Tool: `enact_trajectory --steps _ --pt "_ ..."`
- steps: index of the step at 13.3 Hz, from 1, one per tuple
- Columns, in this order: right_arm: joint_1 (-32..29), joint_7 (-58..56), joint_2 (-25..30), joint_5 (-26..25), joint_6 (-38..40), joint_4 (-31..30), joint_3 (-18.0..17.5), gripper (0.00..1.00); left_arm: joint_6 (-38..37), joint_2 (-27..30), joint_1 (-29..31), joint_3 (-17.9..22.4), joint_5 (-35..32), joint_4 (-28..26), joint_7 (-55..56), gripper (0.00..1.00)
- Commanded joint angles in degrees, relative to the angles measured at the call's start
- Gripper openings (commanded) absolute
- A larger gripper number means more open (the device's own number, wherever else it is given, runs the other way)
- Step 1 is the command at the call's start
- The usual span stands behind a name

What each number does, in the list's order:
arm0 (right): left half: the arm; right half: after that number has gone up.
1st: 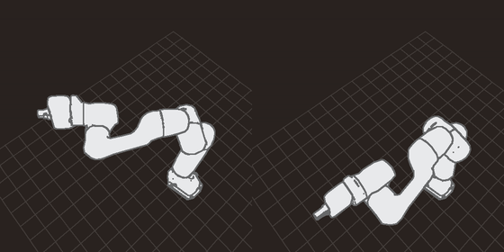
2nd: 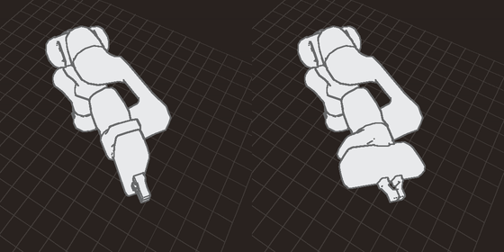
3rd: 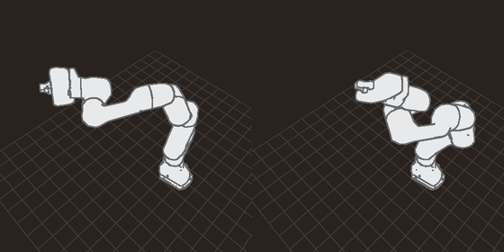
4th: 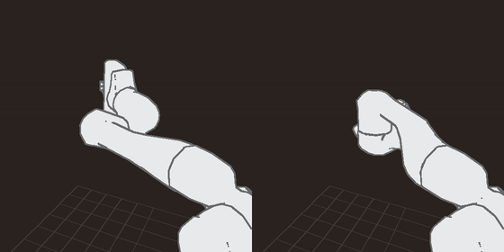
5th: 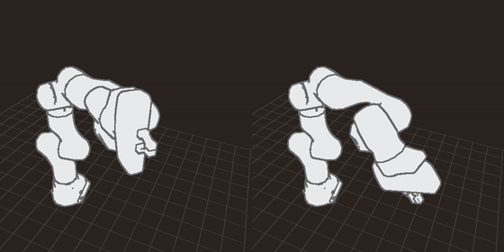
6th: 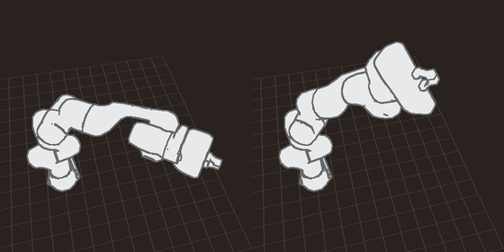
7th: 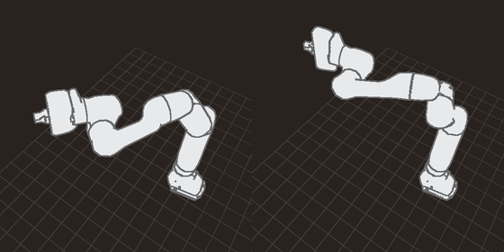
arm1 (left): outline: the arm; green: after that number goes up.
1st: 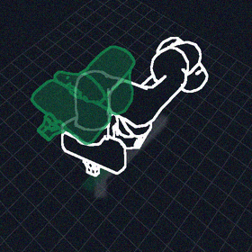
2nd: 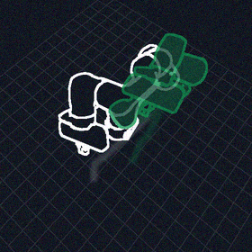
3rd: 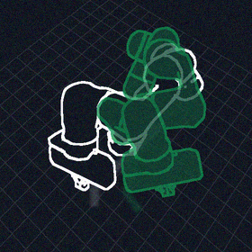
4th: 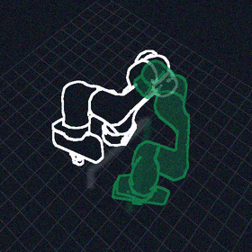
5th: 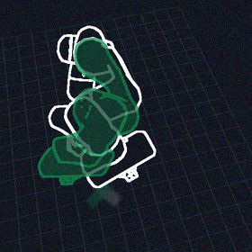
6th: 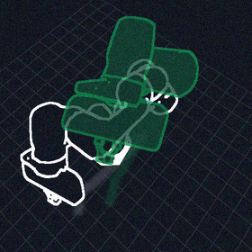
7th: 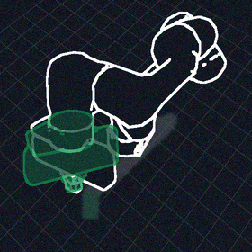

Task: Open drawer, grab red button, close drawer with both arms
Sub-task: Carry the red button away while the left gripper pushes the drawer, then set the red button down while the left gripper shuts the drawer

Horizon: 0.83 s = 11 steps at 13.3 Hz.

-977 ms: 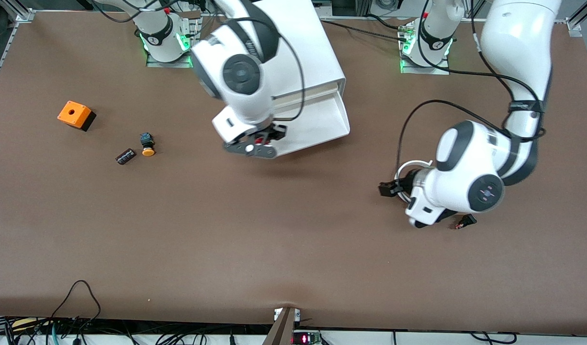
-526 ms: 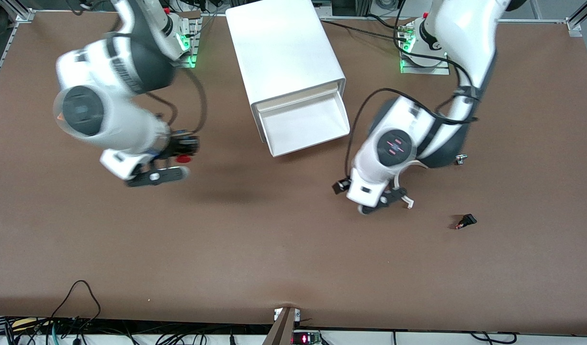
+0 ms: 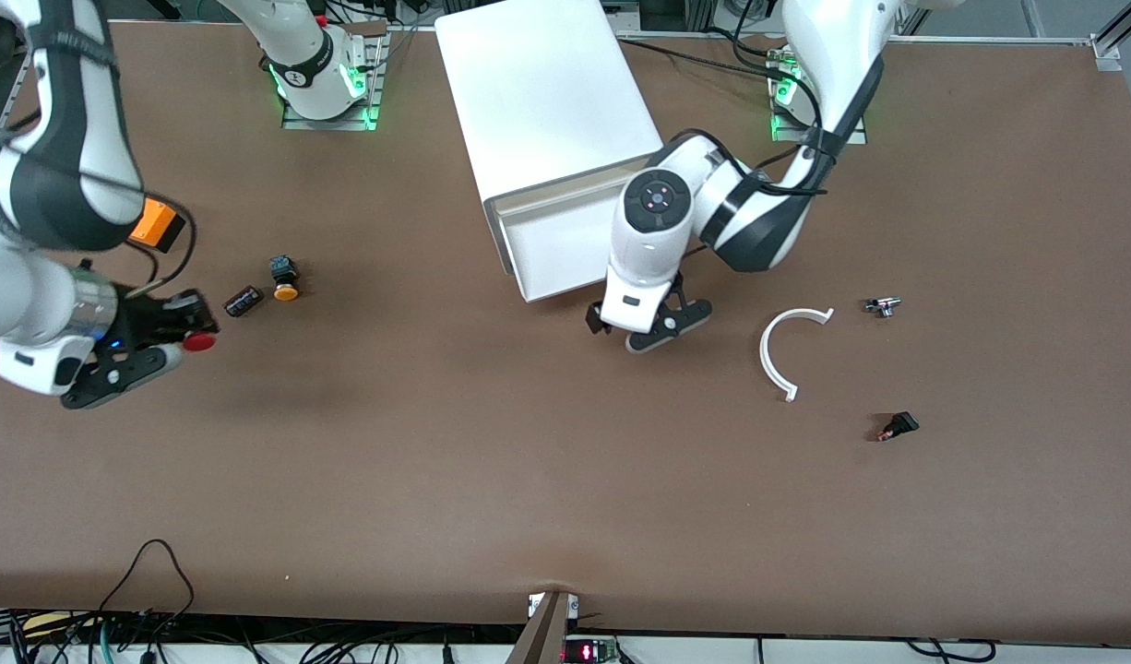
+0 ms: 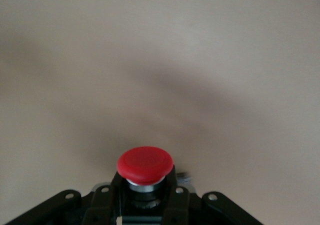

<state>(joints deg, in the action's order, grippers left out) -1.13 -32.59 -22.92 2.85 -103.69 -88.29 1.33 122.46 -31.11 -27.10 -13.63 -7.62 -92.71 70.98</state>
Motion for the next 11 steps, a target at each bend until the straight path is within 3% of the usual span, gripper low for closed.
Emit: enact_trajectory --steps 1,5,8,11 --pt "-6.4 -12.4 2.7 -1.4 -12.5 -12.4 -0.9 0.13 0.5 2.4 -1.5 -0.7 -1.5 -3.3 0.8 1.0" --pt "-13.7 -21.8 1.0 -1.5 -28.4 -23.7 -0.9 0.13 0.0 2.5 -0.8 -4.0 -1.0 -6.7 -1.7 1.0" --pt "-16.4 -23.8 -0.4 -1.5 -35.2 -30.2 -0.9 0.17 -2.1 2.5 -0.3 -6.0 -0.3 -6.5 -1.8 1.0" --pt "-17.5 -24.2 -0.5 -1.4 -41.4 -35.0 -1.0 0.25 -3.9 2.3 3.1 -11.1 3.2 -6.8 -4.8 1.0"
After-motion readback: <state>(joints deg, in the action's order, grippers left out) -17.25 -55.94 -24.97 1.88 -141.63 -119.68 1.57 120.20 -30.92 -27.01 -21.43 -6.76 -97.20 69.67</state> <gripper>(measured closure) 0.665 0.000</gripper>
